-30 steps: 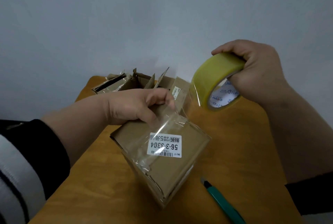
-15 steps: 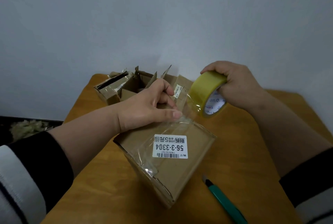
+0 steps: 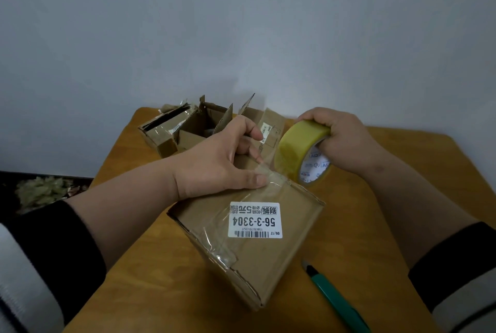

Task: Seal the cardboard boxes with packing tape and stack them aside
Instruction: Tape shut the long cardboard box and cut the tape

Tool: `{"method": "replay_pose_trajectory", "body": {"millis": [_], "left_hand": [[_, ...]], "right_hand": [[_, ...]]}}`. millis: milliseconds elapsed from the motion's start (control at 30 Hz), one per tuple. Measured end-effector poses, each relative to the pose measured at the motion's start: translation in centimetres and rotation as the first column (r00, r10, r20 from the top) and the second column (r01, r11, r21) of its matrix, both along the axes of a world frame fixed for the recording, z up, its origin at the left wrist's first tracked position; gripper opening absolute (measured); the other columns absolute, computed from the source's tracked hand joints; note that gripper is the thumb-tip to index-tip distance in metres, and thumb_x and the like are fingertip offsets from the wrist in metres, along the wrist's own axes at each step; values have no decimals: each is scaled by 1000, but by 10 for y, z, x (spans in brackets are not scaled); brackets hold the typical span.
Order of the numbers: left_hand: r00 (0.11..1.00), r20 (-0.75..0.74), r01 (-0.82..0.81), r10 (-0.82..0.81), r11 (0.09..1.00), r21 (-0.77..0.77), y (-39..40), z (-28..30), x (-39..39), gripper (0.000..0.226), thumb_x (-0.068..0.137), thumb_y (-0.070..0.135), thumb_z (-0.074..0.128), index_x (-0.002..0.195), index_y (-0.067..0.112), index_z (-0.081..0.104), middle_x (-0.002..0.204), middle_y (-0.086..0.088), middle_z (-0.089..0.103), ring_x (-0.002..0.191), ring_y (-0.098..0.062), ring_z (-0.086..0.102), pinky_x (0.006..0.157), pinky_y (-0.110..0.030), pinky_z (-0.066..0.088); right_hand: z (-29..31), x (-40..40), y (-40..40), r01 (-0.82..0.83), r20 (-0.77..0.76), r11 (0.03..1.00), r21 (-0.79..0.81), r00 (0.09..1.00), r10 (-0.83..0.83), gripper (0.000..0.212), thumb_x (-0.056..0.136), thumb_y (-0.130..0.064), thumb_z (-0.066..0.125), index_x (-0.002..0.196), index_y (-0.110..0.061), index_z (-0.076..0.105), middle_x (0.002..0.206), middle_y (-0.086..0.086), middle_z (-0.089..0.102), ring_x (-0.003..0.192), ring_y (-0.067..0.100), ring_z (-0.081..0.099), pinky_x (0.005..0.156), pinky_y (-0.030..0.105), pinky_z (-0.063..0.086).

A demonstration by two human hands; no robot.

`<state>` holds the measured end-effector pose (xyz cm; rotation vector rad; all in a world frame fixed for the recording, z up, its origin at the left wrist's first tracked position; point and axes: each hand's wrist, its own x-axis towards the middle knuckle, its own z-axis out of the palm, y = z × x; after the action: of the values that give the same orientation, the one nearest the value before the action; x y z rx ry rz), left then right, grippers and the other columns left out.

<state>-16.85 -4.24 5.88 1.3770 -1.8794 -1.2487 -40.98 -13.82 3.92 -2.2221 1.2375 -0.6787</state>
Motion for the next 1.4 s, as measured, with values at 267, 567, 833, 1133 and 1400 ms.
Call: {"method": "replay_pose_trajectory", "body": {"millis": [267,567,833,1133,1400], "left_hand": [[880,475,192,-4,918,-347,12,-4,4,87,64,87,50,139,52,22,132,20,34,125,-2,34,114,-48,22],[806,591,397,-30,768,-503,56,-7,45,78,80,81,45,139,29,47,130,3,57,112,-14,55,76,-39,57],[782,616,348,94,754,-557,121,-75,118,75,88,71,42,132,11,47,117,-17,55,108,-28,52,87,-36,50],[822,370,-447,433,893,-50,196,-203,114,107,62,87,54,143,58,-8,152,21,13,142,-8,20,110,-25,26],[747,-50,-664,663,748,-17,161,-189,47,123,45,71,80,143,58,6,144,38,20,137,8,26,108,-19,33]], "right_hand": [[-29,12,15,-98,-8,984,151,995,101,48,80,13,57,103,-29,62,110,-3,67,100,15,61,83,36,50],[-40,42,48,-346,541,686,640,837,-83,40,70,8,70,105,-11,65,102,8,70,95,22,68,76,28,56],[-39,97,87,-489,508,598,635,848,153,39,66,-8,77,101,-13,63,83,0,67,82,18,65,77,34,55],[-88,161,125,-344,-87,816,464,899,429,33,72,-26,78,98,-24,57,93,-1,61,85,17,59,72,40,52],[-79,163,108,-379,-173,736,561,816,552,63,66,-16,73,111,-47,41,107,-8,56,89,14,61,71,42,59]]}}
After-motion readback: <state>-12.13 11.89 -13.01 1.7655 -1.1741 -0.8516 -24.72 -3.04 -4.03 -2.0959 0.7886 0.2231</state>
